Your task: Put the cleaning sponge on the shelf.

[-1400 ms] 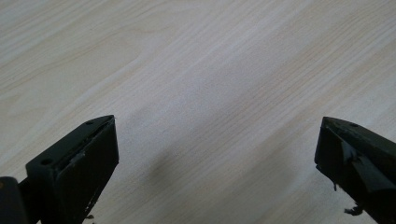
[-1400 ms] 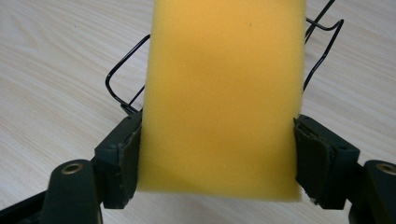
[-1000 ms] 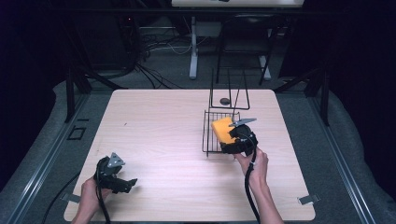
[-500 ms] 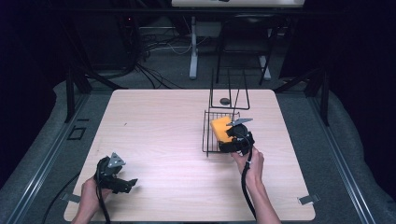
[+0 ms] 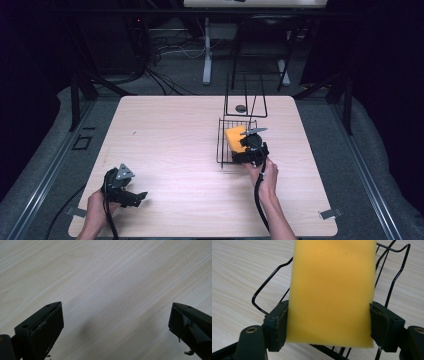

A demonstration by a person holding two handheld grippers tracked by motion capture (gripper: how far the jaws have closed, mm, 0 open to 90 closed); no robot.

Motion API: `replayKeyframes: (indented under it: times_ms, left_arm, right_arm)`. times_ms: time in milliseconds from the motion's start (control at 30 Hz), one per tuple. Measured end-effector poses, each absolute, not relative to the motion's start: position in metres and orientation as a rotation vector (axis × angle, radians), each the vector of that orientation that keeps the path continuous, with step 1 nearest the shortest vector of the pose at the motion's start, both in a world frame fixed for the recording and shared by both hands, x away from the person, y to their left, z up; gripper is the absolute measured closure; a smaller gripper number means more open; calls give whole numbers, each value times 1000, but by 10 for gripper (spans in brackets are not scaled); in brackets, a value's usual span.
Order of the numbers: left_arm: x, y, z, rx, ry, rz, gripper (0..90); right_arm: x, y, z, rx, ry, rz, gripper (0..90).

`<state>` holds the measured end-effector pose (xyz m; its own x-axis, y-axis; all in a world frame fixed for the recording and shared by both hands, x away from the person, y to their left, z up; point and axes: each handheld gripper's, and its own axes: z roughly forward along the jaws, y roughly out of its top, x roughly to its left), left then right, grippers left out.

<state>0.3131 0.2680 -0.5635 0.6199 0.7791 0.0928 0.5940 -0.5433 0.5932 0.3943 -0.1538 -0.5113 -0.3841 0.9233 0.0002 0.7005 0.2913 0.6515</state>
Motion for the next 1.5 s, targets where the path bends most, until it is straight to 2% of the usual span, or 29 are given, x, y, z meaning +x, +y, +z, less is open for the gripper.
replayKeyframes:
  times_ms: [933, 1067, 1200, 1433, 1500]
  left_arm:
    - [313, 267, -564, 2331, 1077, 472, 0]
    - [313, 267, -564, 2330, 1079, 472, 0]
    - [313, 268, -563, 2333, 1076, 474, 0]
    - [313, 268, -563, 2336, 1072, 473, 0]
    - [313, 268, -563, 2333, 1076, 475, 0]
  right_arm:
    - [406, -152, -527, 1555, 2190, 767, 229]
    - [407, -153, -528, 1562, 2191, 773, 212]
    - [407, -153, -529, 1570, 2192, 765, 148]
    - [404, -154, -526, 1553, 2179, 771, 128]
    - [402, -155, -523, 1531, 2173, 805, 80]
